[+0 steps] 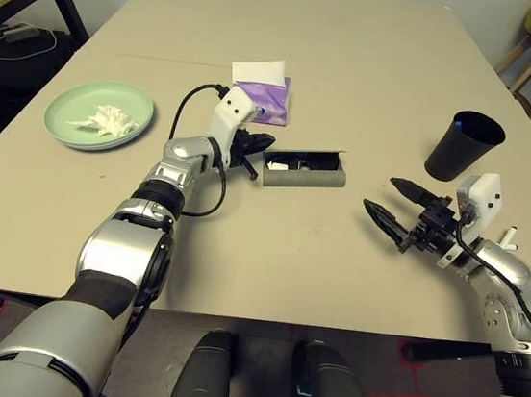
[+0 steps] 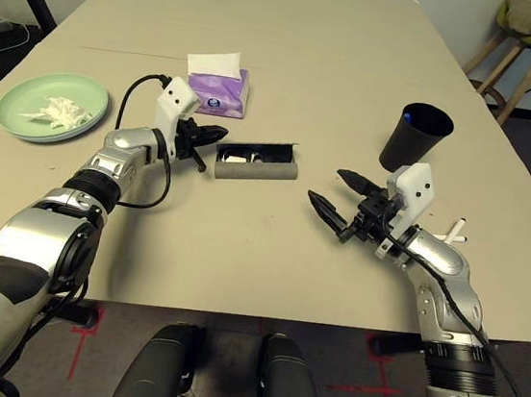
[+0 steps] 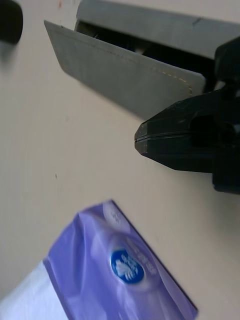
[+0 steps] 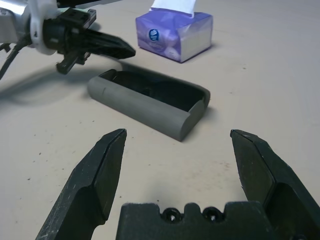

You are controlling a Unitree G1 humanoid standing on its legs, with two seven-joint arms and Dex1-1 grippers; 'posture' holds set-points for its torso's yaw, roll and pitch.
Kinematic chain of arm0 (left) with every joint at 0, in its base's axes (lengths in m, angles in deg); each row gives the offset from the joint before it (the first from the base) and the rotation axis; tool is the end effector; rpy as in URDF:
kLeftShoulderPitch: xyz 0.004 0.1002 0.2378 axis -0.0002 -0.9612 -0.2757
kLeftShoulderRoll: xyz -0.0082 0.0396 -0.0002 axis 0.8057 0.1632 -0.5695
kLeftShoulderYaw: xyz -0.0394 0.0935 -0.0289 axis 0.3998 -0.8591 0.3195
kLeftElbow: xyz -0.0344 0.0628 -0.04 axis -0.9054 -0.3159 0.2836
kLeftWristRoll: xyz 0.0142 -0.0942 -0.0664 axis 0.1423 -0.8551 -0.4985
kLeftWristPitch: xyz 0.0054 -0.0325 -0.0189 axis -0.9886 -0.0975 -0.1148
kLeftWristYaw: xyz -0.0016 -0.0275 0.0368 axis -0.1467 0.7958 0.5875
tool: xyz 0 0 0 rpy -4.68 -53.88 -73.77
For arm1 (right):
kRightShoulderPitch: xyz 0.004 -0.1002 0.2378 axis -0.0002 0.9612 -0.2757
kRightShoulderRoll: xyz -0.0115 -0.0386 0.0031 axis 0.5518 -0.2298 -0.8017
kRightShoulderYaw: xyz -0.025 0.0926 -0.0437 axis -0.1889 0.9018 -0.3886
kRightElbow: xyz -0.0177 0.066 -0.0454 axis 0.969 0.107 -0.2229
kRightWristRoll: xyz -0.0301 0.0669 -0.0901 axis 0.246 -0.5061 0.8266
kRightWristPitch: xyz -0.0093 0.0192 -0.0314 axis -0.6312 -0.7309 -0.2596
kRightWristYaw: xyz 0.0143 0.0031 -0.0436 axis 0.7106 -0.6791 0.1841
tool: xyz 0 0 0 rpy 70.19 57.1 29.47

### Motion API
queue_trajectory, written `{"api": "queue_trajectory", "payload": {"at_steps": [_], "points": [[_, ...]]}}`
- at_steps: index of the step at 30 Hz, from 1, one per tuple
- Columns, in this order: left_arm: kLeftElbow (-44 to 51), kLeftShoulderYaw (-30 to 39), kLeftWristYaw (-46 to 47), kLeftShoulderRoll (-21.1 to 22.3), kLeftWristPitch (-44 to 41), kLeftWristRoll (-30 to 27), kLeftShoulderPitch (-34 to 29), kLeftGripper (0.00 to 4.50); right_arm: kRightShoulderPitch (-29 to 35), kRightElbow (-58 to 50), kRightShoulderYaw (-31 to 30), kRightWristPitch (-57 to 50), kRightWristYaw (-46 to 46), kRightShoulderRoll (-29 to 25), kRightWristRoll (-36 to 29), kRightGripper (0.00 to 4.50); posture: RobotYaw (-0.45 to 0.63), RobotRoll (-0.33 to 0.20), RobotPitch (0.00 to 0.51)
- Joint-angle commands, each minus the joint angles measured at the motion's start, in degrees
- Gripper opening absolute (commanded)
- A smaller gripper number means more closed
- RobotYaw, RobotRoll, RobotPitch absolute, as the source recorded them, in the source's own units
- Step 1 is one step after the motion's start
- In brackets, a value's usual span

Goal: Organize and tidy the items on the table.

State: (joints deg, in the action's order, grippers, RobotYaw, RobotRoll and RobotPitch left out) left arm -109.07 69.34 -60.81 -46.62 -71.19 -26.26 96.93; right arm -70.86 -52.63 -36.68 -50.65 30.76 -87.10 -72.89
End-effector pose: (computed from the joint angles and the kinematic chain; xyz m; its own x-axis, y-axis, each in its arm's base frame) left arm 0.3815 0.1805 0.1402 0.6536 -0.7312 -0.1951 0.7545 0.6093 0.2439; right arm 0.2636 -0.2455 0.1157 0.7336 0.6787 0.0357 -0.6729 0.7327 -0.1014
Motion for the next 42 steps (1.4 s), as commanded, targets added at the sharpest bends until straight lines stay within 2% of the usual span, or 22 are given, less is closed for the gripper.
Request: {"api": "queue_trajectory", "payload": {"at_steps": [1, 13, 27, 31, 34, 36, 37, 38, 42], "points": [[0.6, -1.3, -2.6, -0.2, 1.1, 1.3, -0.7, 0.02, -0.3, -1.3, -0.2, -0.3, -0.6, -0.1, 0.0, 4.50, 0.07, 0.000, 0.097], [4.7, -0.7, -12.4, 1.6, 1.7, -0.3, -4.2, 0.02, -1.1, -2.3, -0.8, -1.1, -1.4, 0.1, 0.1, 4.50, 0.08, 0.000, 0.099], [6.9, -1.0, -13.9, 2.6, -2.4, -0.1, -6.1, 0.02, -2.5, -1.4, -0.5, -0.4, -1.0, -0.4, 0.2, 4.50, 0.09, 0.000, 0.098], [8.7, 0.7, -15.8, 2.5, -0.5, -2.4, -5.5, 0.02, -2.8, -0.6, -0.6, -0.1, -0.7, -0.6, 0.5, 4.50, 0.09, 0.000, 0.099], [15.3, 3.3, -24.4, 2.2, -2.9, -9.2, -6.5, 0.02, -4.1, 0.6, -0.6, -1.0, 0.1, -1.4, 0.5, 4.50, 0.10, 0.000, 0.101], [19.9, 3.1, -28.1, 2.6, -5.1, -11.4, -8.1, 0.02, -5.0, 1.1, -0.8, -2.2, 0.5, -2.1, 0.6, 4.50, 0.11, 0.000, 0.104], [22.2, 2.7, -29.2, 2.9, -6.0, -12.0, -9.0, 0.38, -5.4, 1.2, -0.9, -2.8, 0.8, -2.4, 0.4, 4.50, 0.11, 0.000, 0.104], [24.8, 2.4, -30.1, 3.1, -7.0, -12.8, -10.0, 0.56, -5.8, 1.4, -1.3, -3.2, 1.1, -3.1, 0.8, 4.50, 0.12, 0.000, 0.106], [33.4, 1.9, -31.0, 3.4, -11.1, -15.4, -13.4, 2.04, -7.3, 1.5, -2.4, -8.3, 0.0, -5.1, 1.7, 4.50, 0.13, 0.000, 0.107]]}}
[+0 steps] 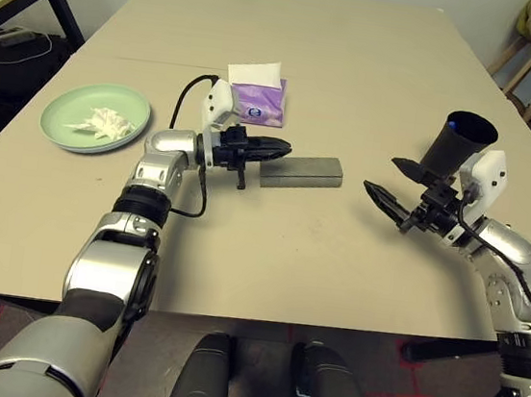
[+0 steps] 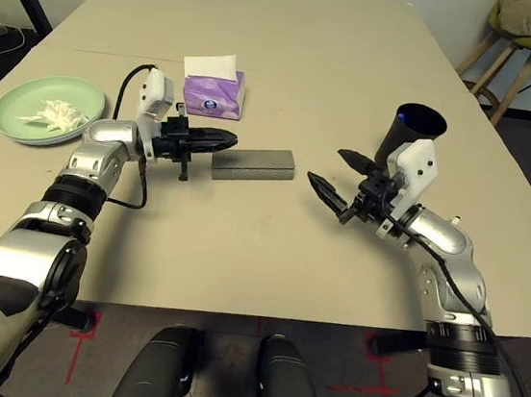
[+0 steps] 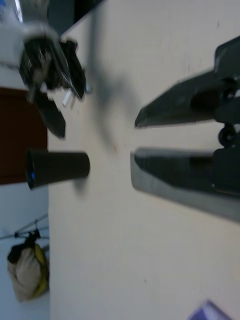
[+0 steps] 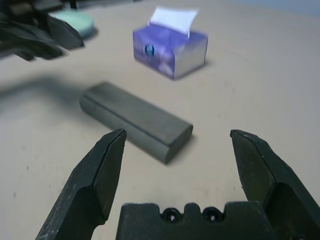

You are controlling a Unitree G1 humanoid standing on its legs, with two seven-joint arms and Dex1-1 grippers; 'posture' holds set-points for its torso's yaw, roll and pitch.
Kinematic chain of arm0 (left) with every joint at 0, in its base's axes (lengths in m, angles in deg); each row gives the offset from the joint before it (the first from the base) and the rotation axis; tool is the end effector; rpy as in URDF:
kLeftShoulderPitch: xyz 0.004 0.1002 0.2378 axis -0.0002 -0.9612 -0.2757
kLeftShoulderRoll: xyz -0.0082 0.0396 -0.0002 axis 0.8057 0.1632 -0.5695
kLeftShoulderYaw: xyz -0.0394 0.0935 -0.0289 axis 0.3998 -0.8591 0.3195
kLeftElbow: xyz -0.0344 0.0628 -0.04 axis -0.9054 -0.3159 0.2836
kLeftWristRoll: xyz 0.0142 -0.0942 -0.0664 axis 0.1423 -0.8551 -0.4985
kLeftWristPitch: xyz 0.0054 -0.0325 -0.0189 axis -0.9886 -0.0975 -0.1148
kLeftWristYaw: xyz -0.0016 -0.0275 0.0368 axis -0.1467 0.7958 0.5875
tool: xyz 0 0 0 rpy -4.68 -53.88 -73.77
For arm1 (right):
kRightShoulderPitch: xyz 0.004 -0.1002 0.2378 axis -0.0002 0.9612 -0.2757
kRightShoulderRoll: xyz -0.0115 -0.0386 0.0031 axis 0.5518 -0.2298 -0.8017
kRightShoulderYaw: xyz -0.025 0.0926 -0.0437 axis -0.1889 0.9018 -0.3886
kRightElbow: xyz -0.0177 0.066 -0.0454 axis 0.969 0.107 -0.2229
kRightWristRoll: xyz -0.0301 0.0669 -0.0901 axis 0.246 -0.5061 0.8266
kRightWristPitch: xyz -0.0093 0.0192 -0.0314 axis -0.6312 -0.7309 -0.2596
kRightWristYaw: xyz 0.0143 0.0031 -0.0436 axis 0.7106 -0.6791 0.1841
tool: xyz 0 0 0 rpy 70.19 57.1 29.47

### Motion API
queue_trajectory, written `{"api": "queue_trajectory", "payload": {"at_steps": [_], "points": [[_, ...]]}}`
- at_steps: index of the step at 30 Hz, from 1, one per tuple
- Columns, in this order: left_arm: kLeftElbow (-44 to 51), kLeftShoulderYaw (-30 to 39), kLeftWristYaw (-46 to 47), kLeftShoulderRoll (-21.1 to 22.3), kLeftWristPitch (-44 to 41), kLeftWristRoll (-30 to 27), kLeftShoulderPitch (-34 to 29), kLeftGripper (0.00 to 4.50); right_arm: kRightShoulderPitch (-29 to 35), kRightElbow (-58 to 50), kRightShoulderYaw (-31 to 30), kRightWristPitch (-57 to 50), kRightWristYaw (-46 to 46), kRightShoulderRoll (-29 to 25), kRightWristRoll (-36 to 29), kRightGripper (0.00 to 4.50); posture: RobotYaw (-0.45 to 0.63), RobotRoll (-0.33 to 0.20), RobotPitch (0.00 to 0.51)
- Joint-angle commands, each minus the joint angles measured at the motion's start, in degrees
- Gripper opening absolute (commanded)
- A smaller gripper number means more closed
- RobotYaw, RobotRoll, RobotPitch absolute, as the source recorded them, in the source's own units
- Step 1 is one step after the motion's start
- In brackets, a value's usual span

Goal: Organize and tidy the items on the table.

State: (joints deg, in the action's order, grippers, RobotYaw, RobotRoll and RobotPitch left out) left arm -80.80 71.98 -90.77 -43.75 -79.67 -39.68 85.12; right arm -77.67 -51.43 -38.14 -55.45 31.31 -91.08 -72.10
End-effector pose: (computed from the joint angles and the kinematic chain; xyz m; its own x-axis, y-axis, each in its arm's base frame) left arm 0.3621 0.1974 0.1613 0.2192 -0.9750 -0.0372 0.9530 0.2057 0.2224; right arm 0.2810 -0.2466 0.1451 0.7174 0.6965 -0.0149 -0.6891 0.7064 -0.1616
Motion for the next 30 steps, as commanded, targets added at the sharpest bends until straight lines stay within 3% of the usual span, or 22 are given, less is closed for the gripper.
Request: {"api": "queue_trajectory", "payload": {"at_steps": [1, 6, 7, 20, 25, 30], "points": [[7.5, -1.0, -1.3, 0.6, -3.8, -2.7, -2.3, 2.41, -0.8, -0.4, -1.6, -5.2, -1.1, -1.9, 1.7, 4.50, 0.13, 0.000, 0.108], [15.4, -2.4, -1.7, 1.0, -7.5, -4.6, -4.7, 4.25, -1.1, -4.7, -5.6, -10.4, -2.5, -6.8, 7.6, 4.50, 0.13, 0.000, 0.108], [16.3, -2.6, -1.5, 1.0, -8.0, -4.9, -4.9, 4.44, -1.2, -5.2, -5.9, -10.5, -2.0, -7.5, 7.9, 4.50, 0.13, 0.000, 0.109], [20.3, -4.6, -2.2, 0.7, -6.3, -6.0, -7.2, 4.44, 1.0, -7.2, -8.3, -9.9, 11.9, -19.3, 9.1, 4.50, 0.11, 0.000, 0.113], [20.2, -5.5, -2.4, 0.5, -4.5, -5.7, -8.2, 4.44, -2.2, -1.2, -12.9, -1.8, 19.8, -26.4, 15.0, 4.50, 0.10, 0.000, 0.119], [20.5, -5.5, -1.7, 0.4, -4.5, -6.0, -8.3, 4.44, -8.5, 4.5, -15.8, 3.3, 27.1, -28.6, 17.7, 4.50, 0.11, 0.000, 0.119]]}}
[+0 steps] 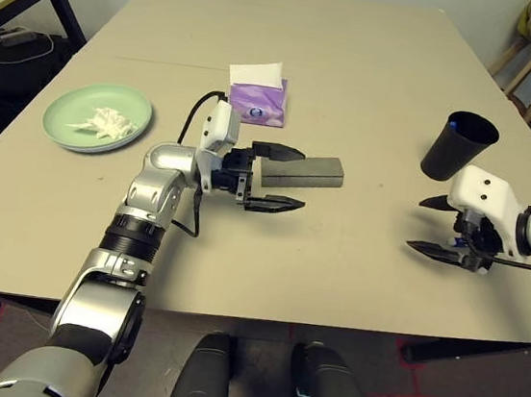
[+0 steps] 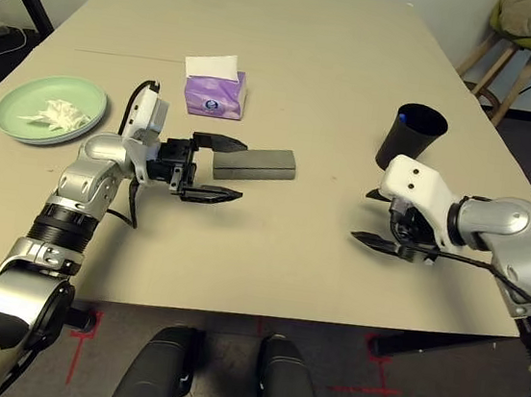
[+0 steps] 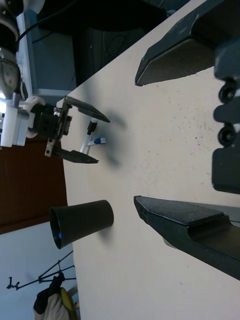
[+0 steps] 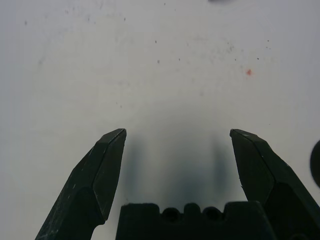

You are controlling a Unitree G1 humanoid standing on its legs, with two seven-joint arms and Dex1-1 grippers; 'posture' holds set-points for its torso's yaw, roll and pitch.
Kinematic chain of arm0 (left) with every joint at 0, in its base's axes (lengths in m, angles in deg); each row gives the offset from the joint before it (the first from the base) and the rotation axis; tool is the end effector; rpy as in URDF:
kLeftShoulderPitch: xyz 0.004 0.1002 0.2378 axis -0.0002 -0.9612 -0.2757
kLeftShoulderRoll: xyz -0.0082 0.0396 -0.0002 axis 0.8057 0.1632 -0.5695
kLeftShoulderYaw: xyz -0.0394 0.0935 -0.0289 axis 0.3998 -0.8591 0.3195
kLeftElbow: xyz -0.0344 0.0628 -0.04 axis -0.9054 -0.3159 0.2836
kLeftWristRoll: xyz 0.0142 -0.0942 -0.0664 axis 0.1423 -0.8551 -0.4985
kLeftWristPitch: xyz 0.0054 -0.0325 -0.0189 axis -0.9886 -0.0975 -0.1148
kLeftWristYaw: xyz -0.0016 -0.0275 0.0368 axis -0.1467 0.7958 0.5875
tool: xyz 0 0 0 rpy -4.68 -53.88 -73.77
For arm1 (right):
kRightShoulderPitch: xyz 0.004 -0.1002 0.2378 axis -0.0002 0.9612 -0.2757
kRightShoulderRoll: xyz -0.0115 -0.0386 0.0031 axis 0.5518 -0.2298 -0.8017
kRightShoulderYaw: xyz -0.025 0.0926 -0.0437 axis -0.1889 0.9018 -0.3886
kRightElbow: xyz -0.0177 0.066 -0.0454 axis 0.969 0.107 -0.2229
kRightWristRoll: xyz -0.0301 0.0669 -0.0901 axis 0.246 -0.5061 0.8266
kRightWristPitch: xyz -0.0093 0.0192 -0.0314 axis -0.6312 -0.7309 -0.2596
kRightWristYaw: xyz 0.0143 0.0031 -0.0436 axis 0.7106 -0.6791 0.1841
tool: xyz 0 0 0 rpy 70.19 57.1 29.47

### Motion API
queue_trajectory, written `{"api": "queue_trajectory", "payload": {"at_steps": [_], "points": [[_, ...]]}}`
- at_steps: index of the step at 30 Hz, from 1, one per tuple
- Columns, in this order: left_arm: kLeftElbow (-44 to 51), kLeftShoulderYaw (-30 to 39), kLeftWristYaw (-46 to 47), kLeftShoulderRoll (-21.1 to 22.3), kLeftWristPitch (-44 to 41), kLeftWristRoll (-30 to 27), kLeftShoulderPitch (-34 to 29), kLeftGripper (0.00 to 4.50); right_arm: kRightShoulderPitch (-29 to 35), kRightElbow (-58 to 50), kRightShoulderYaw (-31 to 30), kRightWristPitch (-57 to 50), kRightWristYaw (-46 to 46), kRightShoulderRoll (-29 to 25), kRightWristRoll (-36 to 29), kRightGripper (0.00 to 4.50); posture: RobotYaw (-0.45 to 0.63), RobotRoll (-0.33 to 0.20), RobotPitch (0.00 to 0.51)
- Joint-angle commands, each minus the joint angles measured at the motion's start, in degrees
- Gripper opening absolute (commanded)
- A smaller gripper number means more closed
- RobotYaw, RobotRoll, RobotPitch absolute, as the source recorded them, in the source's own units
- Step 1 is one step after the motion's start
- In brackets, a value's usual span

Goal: Organize and tidy the items on the table.

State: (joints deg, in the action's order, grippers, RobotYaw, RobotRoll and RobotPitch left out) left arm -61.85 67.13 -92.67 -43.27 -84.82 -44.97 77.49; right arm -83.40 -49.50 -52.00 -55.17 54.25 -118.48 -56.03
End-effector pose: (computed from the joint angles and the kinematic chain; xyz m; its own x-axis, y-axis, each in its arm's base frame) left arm 0.3394 0.1766 0.1698 0.0541 -0.9982 -0.0259 0.9569 0.0444 0.2870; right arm 0.2805 -0.2869 0.2049 0.4685 0.5492 -0.6920 -0.8829 0.2632 -0.3888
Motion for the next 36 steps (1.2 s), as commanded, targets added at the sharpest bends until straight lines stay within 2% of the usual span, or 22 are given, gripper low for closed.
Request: {"api": "queue_trajectory", "payload": {"at_steps": [1, 6, 13, 23, 28, 36], "points": [[1.6, -0.6, 0.5, 0.0, 0.5, -0.7, -0.8, 4.44, -4.1, 3.5, -2.3, 3.9, 5.5, -1.2, 1.9, 4.50, 0.11, 0.000, 0.119], [2.6, -0.6, 1.6, 0.2, 0.5, -0.7, -1.5, 4.44, -8.6, 9.2, -3.3, 14.8, 7.5, 1.7, 3.4, 4.50, 0.12, 0.000, 0.119], [2.9, -0.6, 2.3, 0.4, 0.5, -0.7, -1.8, 4.44, -10.7, 17.9, -4.5, 32.5, 10.9, -0.4, 8.1, 4.50, 0.11, 0.000, 0.125], [-0.1, -0.8, 2.0, 0.0, 0.5, -0.6, -0.2, 4.44, -14.1, 27.4, -4.6, 48.9, 10.4, -1.5, 11.1, 4.50, 0.06, 0.000, 0.136], [0.1, -1.3, 1.3, -0.4, 0.2, -0.9, -0.3, 4.44, -16.0, 33.4, -4.7, 55.3, 13.8, -3.8, 10.7, 4.50, 0.04, 0.000, 0.141], [-1.7, -3.3, -0.4, 0.9, 2.4, 1.4, -0.8, 4.44, -22.2, 40.3, -7.1, 60.9, 12.9, -5.0, 17.5, 4.50, 0.01, 0.000, 0.149]]}}
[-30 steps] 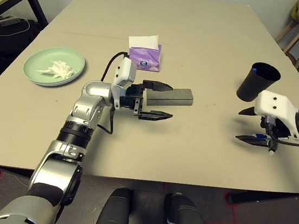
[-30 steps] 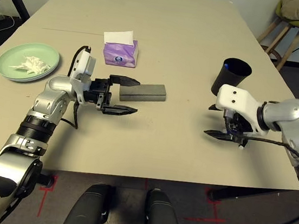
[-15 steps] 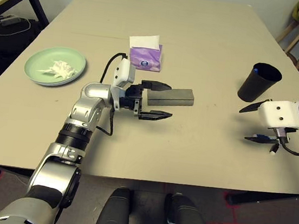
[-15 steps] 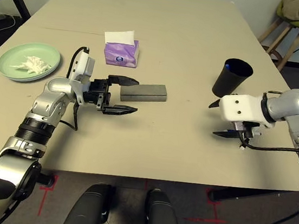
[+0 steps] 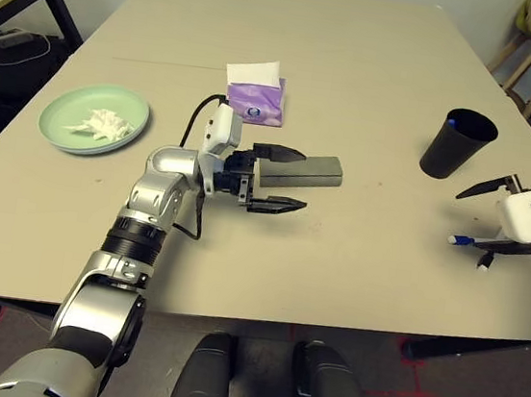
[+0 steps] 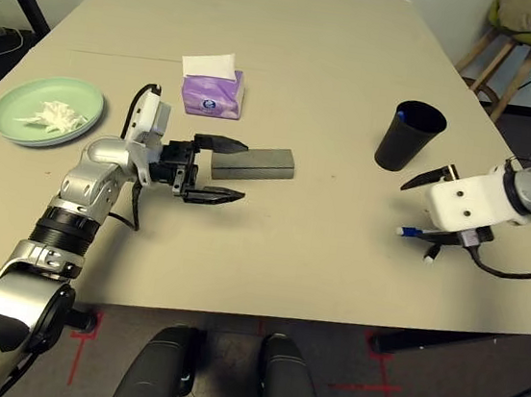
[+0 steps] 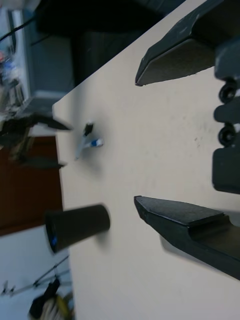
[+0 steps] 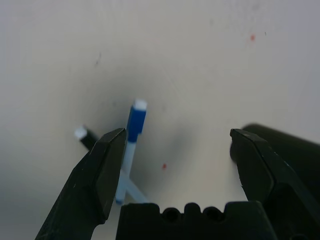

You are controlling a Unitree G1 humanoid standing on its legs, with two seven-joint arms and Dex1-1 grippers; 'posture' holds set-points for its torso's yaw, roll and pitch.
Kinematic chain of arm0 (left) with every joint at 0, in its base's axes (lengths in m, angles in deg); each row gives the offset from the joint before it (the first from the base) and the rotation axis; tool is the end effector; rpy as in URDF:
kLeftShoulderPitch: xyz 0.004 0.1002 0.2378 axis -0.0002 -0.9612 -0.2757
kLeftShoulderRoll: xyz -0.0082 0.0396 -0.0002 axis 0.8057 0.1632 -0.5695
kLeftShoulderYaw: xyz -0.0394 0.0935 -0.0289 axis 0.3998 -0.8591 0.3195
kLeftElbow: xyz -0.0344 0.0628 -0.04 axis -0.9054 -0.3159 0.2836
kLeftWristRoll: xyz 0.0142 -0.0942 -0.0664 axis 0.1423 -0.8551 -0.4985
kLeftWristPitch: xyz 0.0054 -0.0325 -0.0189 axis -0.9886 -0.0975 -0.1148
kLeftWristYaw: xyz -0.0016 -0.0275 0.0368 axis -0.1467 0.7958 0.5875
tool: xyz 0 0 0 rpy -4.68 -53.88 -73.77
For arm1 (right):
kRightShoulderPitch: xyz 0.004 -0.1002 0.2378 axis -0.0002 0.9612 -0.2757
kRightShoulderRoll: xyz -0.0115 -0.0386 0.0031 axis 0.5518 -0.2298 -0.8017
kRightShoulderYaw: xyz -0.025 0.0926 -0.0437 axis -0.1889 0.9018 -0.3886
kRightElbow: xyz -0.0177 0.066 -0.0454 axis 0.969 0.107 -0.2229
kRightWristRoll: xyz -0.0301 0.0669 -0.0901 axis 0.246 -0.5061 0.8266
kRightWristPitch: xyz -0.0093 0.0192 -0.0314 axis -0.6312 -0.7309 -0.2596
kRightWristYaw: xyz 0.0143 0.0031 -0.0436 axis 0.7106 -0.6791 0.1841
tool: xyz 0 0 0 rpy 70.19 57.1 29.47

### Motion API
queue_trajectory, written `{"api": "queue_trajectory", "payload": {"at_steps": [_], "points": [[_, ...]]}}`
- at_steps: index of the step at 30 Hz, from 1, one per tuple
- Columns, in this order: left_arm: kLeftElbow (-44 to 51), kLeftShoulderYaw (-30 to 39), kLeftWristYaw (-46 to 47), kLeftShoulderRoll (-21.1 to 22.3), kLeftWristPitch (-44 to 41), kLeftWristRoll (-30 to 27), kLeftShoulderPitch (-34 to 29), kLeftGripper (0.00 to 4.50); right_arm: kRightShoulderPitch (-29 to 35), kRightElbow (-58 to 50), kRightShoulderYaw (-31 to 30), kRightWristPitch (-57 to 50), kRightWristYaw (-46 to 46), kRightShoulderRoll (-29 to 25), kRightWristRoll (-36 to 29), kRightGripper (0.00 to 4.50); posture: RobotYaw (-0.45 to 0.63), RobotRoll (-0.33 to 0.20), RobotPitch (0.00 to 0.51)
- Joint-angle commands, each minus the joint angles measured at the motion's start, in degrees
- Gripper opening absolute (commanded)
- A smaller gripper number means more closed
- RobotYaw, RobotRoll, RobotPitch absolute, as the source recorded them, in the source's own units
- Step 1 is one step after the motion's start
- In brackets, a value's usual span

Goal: Organize and tidy the items on the table.

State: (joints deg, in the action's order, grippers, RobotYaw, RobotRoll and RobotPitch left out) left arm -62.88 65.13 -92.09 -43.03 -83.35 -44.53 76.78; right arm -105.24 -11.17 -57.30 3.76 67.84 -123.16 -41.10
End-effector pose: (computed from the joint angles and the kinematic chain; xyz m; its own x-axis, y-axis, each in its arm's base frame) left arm 0.3388 0.1737 0.1616 0.0516 -0.9972 -0.0544 0.9600 0.0345 0.2778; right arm 0.2946 -0.3322 0.2590 0.4205 0.3654 -0.8305 -0.7579 -0.3618 -0.5429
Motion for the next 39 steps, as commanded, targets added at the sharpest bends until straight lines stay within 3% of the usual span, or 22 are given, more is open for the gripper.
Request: {"api": "queue_trajectory", "payload": {"at_steps": [1, 19, 29, 39], "points": [[-0.9, -1.6, -1.1, 0.9, 1.0, 1.2, -0.2, 4.44, -0.6, 2.3, -2.2, 2.5, -0.9, -0.4, 3.4, 4.50, 0.01, 0.000, 0.151], [-2.9, -1.8, 1.5, 1.8, 0.2, 1.4, 0.6, 4.44, -4.6, 8.5, -9.1, 13.8, -4.4, -1.8, 13.7, 4.50, 0.00, 0.000, 0.163], [-4.1, -1.5, 2.1, 2.0, 0.8, 1.6, 1.8, 4.44, -8.5, 13.4, -13.4, 21.2, -10.8, -0.1, 20.8, 4.50, 0.03, 0.000, 0.159], [-3.2, -1.5, 2.7, 2.6, 0.8, 1.5, 1.3, 4.44, -11.0, 17.8, -16.1, 26.0, -11.7, 1.0, 20.8, 4.50, 0.05, 0.000, 0.150]]}}
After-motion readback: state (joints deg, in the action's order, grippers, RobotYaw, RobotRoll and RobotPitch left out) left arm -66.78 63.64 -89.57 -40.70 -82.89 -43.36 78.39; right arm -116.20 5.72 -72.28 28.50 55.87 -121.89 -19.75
